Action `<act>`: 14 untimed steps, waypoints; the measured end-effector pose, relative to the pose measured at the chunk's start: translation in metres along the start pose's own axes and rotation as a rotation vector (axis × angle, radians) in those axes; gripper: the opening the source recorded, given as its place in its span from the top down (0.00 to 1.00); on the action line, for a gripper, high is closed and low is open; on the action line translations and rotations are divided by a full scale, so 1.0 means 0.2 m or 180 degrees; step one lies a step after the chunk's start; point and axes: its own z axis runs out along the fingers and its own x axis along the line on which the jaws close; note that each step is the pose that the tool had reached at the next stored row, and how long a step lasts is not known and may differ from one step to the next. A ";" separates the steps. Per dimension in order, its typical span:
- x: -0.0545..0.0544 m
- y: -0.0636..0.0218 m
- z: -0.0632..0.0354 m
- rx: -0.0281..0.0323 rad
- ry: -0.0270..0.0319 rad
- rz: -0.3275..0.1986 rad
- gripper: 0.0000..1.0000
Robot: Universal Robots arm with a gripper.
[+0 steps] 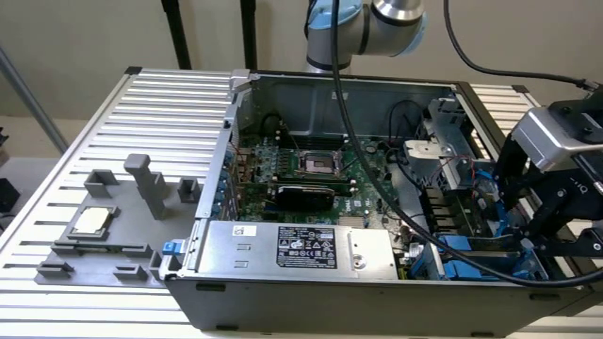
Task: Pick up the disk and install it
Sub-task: 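Insert the first disk wire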
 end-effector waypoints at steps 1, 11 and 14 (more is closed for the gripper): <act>0.01 -0.007 -0.001 0.0001 -0.0011 -0.0001 0.55; 0.07 -0.120 -0.009 0.0009 -0.0082 -0.0008 0.55; 0.07 -0.128 -0.003 -0.0003 -0.0091 -0.0020 0.55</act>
